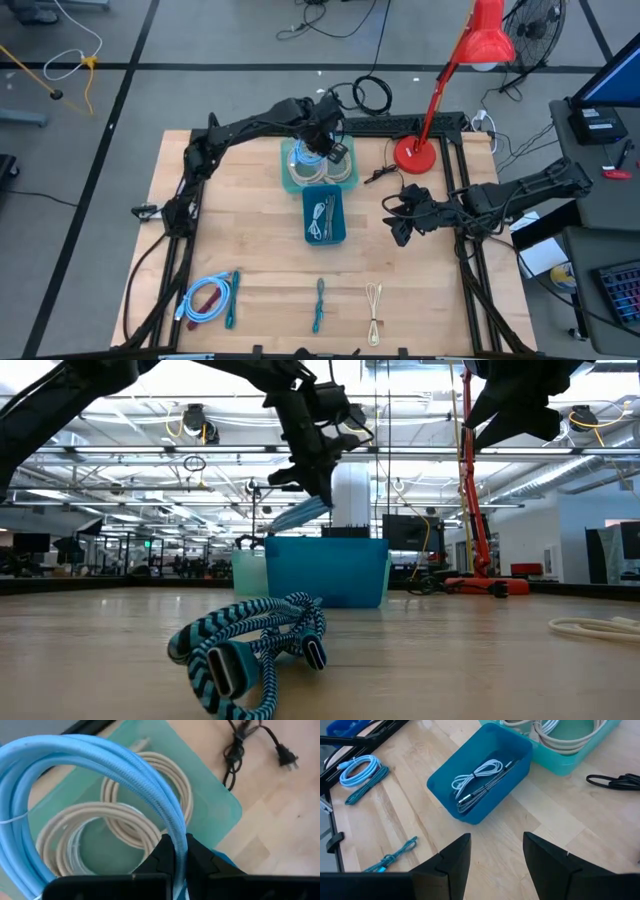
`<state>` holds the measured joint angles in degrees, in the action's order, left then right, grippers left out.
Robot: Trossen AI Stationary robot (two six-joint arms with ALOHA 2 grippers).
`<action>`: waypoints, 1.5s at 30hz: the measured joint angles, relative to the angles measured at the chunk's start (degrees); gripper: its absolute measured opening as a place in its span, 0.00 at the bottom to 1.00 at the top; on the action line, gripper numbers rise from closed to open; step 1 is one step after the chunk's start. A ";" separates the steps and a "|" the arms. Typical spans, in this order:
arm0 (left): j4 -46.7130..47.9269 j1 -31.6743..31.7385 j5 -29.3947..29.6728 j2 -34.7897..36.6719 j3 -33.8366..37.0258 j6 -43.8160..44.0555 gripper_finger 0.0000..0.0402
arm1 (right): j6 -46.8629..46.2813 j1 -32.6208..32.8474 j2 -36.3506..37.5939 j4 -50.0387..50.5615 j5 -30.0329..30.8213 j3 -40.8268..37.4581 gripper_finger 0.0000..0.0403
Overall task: Pick & Place USB Port
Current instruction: Put the top light blue HDMI cable into the green bin
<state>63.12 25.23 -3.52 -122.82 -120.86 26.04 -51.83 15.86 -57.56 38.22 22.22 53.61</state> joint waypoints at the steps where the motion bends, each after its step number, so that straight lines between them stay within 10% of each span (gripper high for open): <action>1: 0.03 -0.10 0.21 0.04 0.07 1.25 0.04 | 0.00 0.00 0.00 0.00 -0.02 -0.01 0.42; 45: -2.77 -1.35 3.23 0.11 16.81 6.99 0.14 | 0.02 0.04 0.00 -0.22 -3.13 -0.01 0.42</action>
<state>60.35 23.88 -0.30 -122.72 -104.05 33.04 -51.81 15.90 -57.56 38.00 19.08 53.60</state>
